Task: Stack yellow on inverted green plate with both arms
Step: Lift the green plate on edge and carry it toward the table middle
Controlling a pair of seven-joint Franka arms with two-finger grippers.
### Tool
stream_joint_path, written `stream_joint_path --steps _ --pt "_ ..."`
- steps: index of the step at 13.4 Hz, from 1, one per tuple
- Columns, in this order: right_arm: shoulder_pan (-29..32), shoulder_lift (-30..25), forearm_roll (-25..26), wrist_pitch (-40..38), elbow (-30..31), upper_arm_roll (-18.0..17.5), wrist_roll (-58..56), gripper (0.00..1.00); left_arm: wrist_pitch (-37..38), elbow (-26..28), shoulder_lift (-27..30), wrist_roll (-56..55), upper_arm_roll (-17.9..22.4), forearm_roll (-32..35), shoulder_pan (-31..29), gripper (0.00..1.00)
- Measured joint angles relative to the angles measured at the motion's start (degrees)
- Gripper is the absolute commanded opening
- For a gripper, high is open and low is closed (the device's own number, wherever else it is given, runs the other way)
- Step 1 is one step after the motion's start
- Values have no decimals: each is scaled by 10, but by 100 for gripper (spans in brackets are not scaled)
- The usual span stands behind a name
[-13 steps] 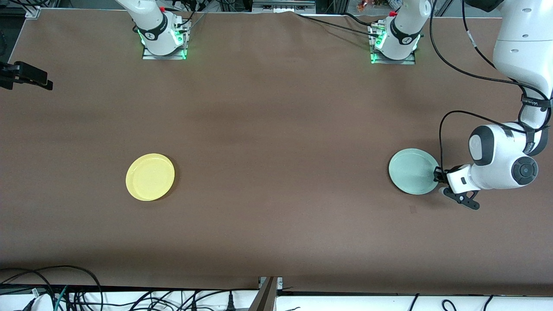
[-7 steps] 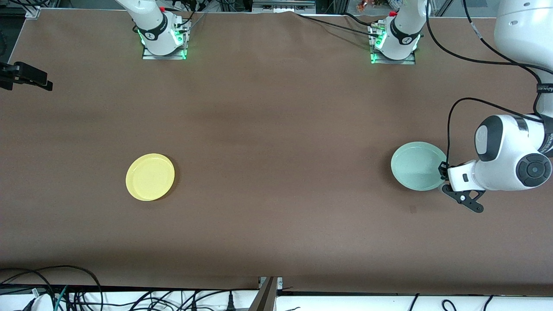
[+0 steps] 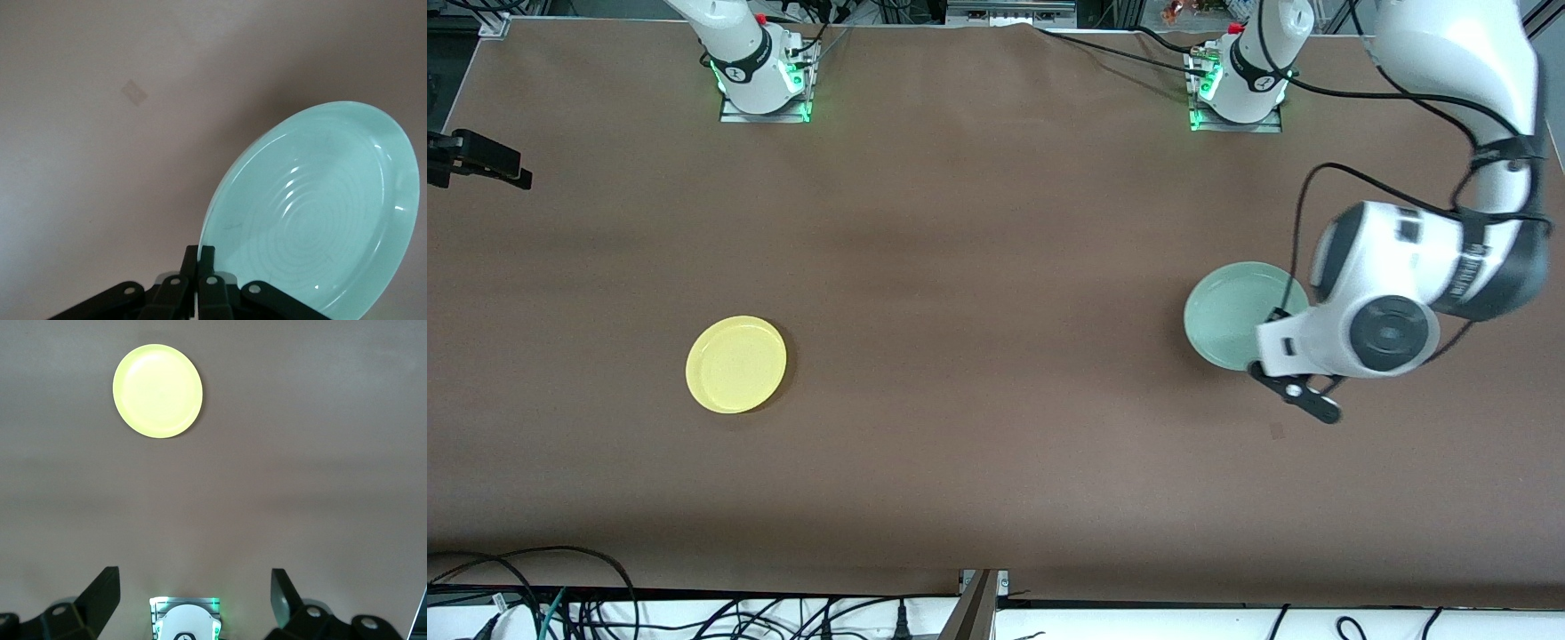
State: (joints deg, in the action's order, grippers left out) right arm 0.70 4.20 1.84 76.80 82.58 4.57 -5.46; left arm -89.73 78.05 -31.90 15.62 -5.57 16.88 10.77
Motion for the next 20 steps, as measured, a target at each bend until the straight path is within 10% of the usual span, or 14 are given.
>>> stream_joint_path --steps 12,20 --pt "7 26 0 13 0 9 1 100 198 -5 -11 -250 2 378 315 0" --pt "15 44 0 18 0 14 2 100 269 0 -141 -426 7 455 439 0"
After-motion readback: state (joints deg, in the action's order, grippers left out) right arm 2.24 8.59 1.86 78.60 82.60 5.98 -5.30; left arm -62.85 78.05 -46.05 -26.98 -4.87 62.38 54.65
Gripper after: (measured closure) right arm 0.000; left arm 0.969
